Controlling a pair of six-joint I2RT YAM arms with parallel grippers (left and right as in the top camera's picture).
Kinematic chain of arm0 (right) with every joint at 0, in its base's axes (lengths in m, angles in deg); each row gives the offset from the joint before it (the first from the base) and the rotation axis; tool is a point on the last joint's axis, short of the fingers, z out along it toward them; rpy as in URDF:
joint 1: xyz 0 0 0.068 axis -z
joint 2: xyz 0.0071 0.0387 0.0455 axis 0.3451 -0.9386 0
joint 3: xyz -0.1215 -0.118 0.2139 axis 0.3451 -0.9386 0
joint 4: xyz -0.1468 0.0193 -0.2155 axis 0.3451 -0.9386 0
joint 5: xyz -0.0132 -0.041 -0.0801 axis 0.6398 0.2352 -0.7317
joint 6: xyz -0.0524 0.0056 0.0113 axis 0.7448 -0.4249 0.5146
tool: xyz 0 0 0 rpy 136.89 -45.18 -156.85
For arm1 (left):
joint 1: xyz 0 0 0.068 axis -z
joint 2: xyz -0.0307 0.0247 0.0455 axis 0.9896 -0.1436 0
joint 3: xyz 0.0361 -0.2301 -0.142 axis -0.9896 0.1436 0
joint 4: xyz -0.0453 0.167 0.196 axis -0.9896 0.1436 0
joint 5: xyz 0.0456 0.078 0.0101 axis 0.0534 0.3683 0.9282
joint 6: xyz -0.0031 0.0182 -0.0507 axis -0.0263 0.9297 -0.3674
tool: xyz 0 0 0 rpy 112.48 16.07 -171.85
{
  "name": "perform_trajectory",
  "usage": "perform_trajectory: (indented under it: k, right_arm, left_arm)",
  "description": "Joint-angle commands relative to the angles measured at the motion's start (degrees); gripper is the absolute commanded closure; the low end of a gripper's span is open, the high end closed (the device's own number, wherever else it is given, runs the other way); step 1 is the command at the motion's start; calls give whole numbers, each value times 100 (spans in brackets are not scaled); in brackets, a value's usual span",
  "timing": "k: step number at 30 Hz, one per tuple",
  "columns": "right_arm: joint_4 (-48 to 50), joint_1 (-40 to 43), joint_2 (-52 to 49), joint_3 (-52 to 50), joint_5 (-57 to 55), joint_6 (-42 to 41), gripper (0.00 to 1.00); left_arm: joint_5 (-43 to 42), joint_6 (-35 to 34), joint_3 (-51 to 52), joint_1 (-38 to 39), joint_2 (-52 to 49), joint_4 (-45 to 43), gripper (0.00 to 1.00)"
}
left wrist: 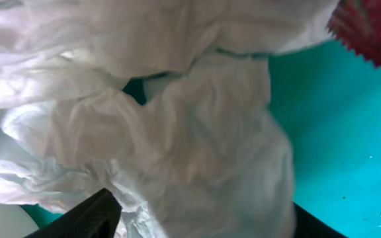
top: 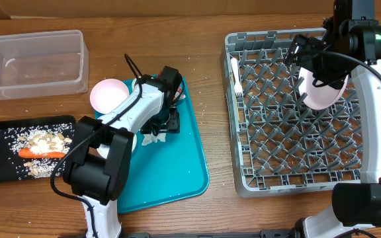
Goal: Sort waste into correct bins and load items into the dishwasher rack
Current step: 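Close the left gripper on the tissue and lift it, then carry the tissue left and drop it into the clear plastic bin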
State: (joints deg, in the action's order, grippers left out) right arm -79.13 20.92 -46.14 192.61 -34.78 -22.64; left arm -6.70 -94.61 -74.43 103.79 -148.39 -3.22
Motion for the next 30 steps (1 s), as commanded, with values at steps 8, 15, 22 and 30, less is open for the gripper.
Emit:
perform_trajectory:
  k: [8,15,22,30]
  right_arm:
    - [13,9,26,50,52,-33,0]
    - [13,9,26,50,50,-33,0]
    - [13,9,26,50,50,-33,0]
    - [13,9,26,50,52,-33,0]
  left_arm:
    - [66,28,-457,17,-70,734,96]
    - [48,-155,-1637,15,-48,2063,96]
    - [42,-186,-2949,13,33,3346,96]
    - [389,-192,-4063,-105,358,3923,96]
